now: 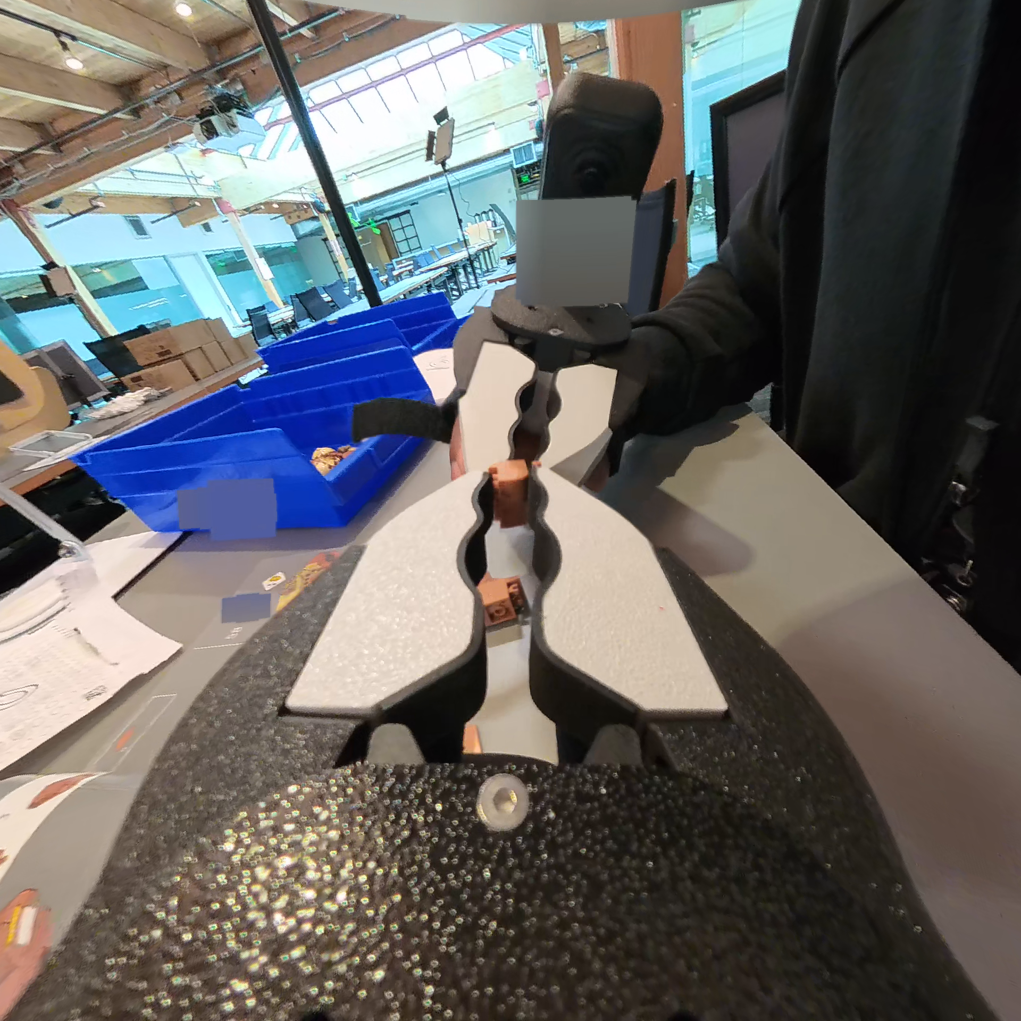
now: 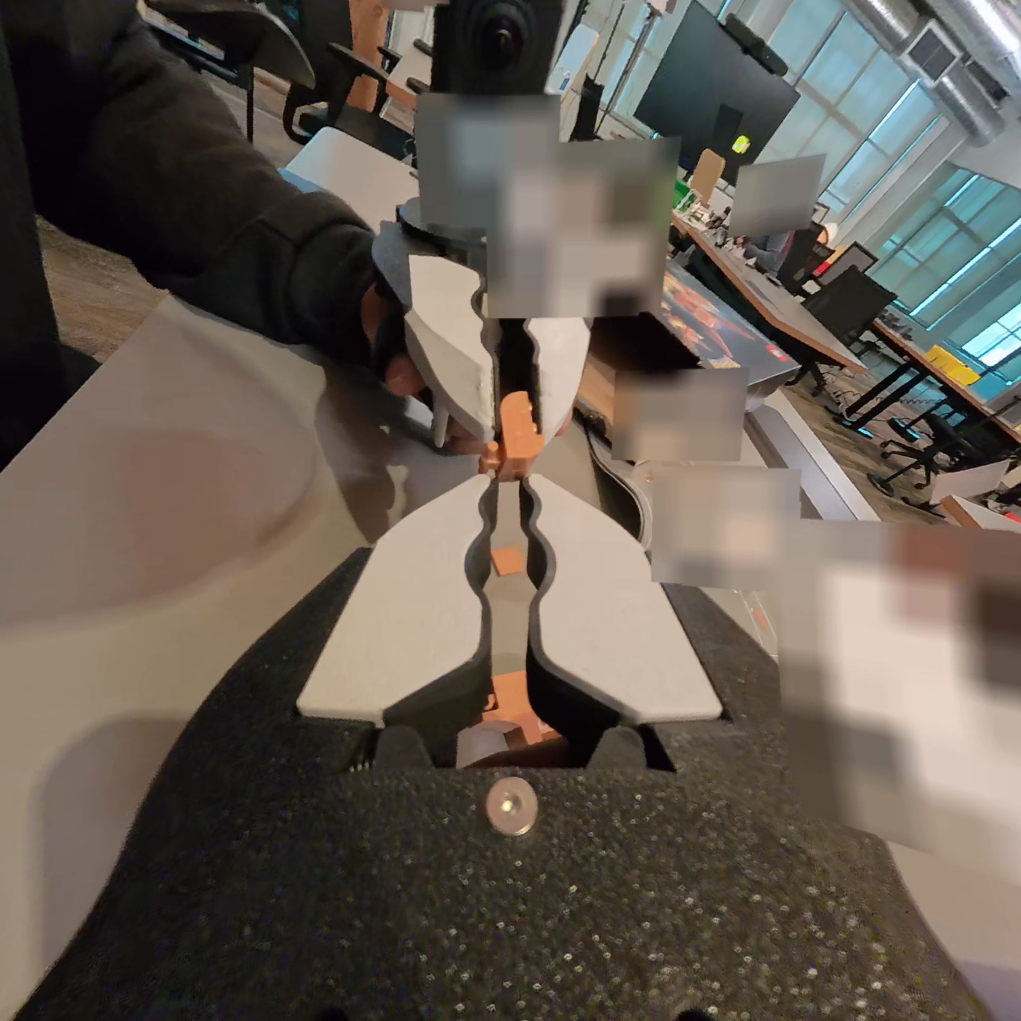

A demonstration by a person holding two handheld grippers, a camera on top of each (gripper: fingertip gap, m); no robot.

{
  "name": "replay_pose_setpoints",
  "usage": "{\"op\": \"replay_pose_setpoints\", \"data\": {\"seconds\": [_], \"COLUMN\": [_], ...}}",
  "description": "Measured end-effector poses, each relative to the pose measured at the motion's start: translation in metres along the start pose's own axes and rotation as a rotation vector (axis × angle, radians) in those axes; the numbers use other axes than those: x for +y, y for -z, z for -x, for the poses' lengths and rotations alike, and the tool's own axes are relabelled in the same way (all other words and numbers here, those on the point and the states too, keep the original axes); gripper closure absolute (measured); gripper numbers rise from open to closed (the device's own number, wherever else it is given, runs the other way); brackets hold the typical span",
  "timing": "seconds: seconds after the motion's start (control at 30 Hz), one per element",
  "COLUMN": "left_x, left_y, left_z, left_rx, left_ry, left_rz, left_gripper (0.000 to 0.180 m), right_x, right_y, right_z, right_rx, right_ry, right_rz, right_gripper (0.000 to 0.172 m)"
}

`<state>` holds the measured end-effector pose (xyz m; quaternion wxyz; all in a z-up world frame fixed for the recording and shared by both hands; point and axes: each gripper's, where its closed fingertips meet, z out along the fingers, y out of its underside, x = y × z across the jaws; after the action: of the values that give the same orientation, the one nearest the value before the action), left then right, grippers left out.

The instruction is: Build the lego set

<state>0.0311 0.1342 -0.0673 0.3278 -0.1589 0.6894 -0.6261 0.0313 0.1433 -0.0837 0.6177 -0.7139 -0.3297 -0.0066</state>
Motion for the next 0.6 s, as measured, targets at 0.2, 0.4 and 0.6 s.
{"op": "replay_pose_setpoints", "data": {"seconds": [0.2, 0.4, 0.6], "left_x": [0.0, 0.004, 0.01], "left_y": [0.003, 0.0, -0.003], "left_z": [0.007, 0.001, -0.002], "left_rx": [-0.044, -0.012, 0.0], "left_ry": [-0.006, -0.011, -0.021], "left_rz": [0.001, 0.021, 0.052], "left_gripper": [0.169, 0.169, 0.169], "right_x": [0.001, -0.006, -0.003], "right_y": [-0.001, -0.001, 0.0], "right_z": [0.002, 0.003, 0.004], "right_rx": [-0.025, -0.015, -0.005], "right_ry": [-0.029, -0.036, 0.006], "right_rz": [-0.004, -0.046, -0.04], "right_gripper": [0.143, 0.139, 0.153]}}
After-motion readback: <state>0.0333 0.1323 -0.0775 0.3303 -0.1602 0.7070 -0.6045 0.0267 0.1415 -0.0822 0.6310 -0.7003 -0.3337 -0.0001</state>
